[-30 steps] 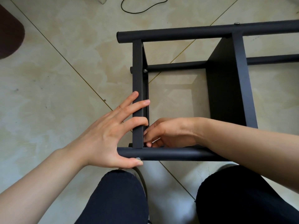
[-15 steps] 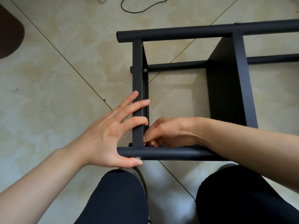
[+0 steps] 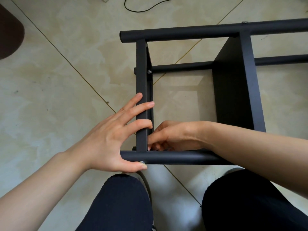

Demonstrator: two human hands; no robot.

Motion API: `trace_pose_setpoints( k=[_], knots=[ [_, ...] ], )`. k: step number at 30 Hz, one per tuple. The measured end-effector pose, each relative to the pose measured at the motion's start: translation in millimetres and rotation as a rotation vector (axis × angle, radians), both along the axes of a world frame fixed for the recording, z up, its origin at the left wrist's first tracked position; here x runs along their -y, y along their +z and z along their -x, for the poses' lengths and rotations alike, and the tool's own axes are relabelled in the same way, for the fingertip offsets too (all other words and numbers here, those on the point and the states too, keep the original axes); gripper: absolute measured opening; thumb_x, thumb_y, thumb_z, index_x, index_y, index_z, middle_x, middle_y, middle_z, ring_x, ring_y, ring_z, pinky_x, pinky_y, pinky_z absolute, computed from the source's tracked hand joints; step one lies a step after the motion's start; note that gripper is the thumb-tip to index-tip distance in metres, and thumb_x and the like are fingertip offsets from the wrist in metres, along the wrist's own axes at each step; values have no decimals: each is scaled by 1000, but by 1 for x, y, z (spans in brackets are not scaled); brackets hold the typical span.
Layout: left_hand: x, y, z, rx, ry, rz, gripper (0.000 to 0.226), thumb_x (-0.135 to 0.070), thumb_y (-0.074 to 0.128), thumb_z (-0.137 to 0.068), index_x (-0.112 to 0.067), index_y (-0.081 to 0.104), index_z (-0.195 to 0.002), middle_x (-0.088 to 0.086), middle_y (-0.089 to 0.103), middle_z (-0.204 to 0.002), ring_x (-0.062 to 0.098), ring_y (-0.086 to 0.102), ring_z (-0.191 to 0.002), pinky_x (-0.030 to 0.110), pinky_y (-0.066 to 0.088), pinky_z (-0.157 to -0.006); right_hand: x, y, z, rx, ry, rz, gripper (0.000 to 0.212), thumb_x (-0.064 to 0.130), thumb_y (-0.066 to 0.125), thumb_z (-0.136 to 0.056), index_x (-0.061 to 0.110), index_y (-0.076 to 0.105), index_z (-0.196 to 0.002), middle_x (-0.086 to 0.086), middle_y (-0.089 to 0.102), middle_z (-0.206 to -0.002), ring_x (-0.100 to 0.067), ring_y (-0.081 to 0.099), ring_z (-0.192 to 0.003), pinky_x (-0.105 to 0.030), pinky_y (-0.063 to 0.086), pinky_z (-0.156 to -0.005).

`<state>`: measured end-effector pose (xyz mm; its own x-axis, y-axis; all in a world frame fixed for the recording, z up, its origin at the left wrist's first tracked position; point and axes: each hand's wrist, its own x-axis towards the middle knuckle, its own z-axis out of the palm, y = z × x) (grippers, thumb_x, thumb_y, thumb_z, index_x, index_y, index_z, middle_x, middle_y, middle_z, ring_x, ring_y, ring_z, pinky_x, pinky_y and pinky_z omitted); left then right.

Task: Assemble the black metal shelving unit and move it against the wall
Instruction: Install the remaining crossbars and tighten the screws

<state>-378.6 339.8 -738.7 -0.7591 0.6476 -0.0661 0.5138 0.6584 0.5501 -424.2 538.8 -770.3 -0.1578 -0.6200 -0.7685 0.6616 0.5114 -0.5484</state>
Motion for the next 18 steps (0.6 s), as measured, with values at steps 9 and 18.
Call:
trace_pose_setpoints(
  k=[9,18],
  knots=[
    [0,0,0,0,7,0,74,-65,73,-68,-24,53,-126,-4,19,-166,23,4,-156,36,41,-102,-1,2,1,17,4,28,31,8,61,-90,14,65,-60,-1,53,-58,-15,48,-60,-29,40,-70],
    [1,-1,0,-11,-1,-3,75,-67,72,-68,-24,53,-126,-6,18,-166,23,4,-156,38,40,-103,-2,4,2,70,-24,53,14,6,60,-92,9,62,-78,-4,54,-69,-16,49,-67,-35,37,-83]
  ],
)
